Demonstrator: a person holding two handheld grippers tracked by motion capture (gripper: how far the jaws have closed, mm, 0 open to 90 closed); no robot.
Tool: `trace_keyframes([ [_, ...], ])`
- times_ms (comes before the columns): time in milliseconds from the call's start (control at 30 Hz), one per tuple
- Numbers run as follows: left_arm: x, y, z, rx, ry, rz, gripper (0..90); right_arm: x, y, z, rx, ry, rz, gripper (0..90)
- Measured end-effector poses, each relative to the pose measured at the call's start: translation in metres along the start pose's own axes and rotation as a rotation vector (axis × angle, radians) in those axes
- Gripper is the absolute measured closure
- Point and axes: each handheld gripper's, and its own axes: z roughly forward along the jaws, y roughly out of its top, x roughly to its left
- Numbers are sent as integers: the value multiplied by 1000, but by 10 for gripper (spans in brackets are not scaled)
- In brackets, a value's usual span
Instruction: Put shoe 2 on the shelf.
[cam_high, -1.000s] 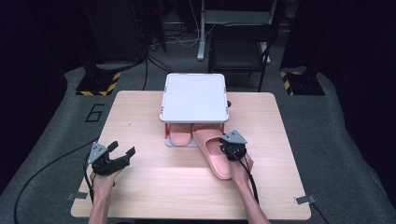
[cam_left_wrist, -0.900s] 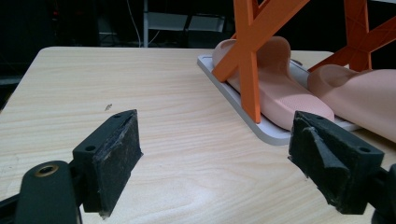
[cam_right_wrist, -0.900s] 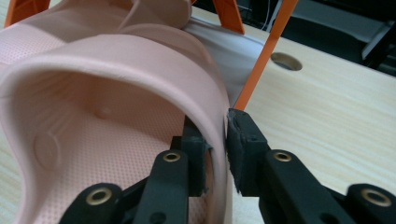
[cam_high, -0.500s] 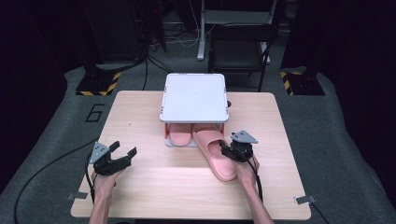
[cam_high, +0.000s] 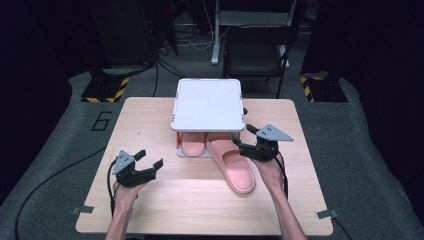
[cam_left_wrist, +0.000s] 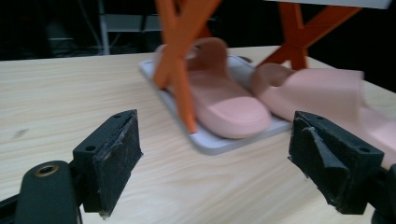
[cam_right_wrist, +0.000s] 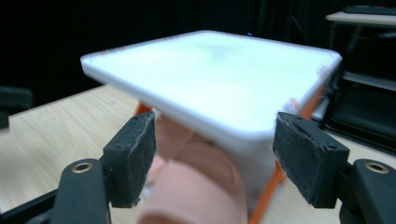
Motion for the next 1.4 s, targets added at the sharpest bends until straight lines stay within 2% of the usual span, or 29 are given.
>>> trace_keyframes([
  [67,-11,0,9,13,-31,6,168,-4,10,11,-5,17,-3,305],
  [133,-24,0,20,37,-69,35,168,-7,18,21,3,31,-18,305],
  [233,-42,2,38,59,-114,65,168,-11,28,38,41,40,-73,304],
  [267,-53,3,48,70,-138,66,168,-11,29,41,63,35,-66,304],
  [300,-60,3,53,72,-144,59,168,-13,31,46,76,33,-77,304],
  [367,-80,4,74,94,-169,85,168,-17,32,53,95,26,-71,306],
  [400,-80,4,74,94,-169,85,167,-17,32,53,95,26,-71,306],
  [433,-90,3,84,106,-176,88,167,-19,31,54,97,25,-78,307],
  [467,-98,3,93,118,-173,102,168,-21,30,55,108,21,-56,307],
  [533,-108,2,104,140,-166,96,167,-24,27,57,119,22,-22,297],
  [567,-114,1,112,145,-159,73,166,-26,26,57,114,31,2,299],
  [633,-123,-1,124,149,-153,43,165,-26,26,57,117,22,-12,291],
  [667,-127,-1,128,164,-154,60,165,-24,26,57,117,16,-9,290],
  [700,-131,-2,134,171,-128,89,166,-24,27,57,123,17,-18,292],
  [733,-133,-3,137,179,-102,107,169,-23,27,57,123,19,-9,292],
  [767,-133,-4,140,198,-95,123,179,-24,26,57,125,21,-7,292],
  [833,-131,-5,143,200,-65,109,234,-24,26,57,126,25,-7,292],
  [867,-128,-5,143,207,-78,106,270,-24,26,57,126,26,-7,292],
  [900,-127,-5,143,197,-76,77,284,-25,26,57,126,26,-10,292],
  [933,-126,-4,143,188,-73,83,310,-25,26,56,127,25,-9,293],
  [967,-123,-3,141,184,-68,107,352,-25,26,57,124,23,-9,294],
  [1033,-119,-1,142,146,-54,87,462,-26,26,57,120,26,-13,294],
  [1067,-116,0,143,146,-53,78,495,-25,26,57,120,27,-12,294],
  [1133,-113,3,147,131,-45,60,515,-25,26,57,121,26,-12,294],
  [1233,-114,6,157,121,-26,74,531,-25,26,57,125,27,-13,294],
  [1300,-115,7,163,122,-22,63,533,-25,26,57,122,27,-12,294],
  [1400,-115,8,162,114,-42,71,485,-26,26,57,120,28,-12,294],
])
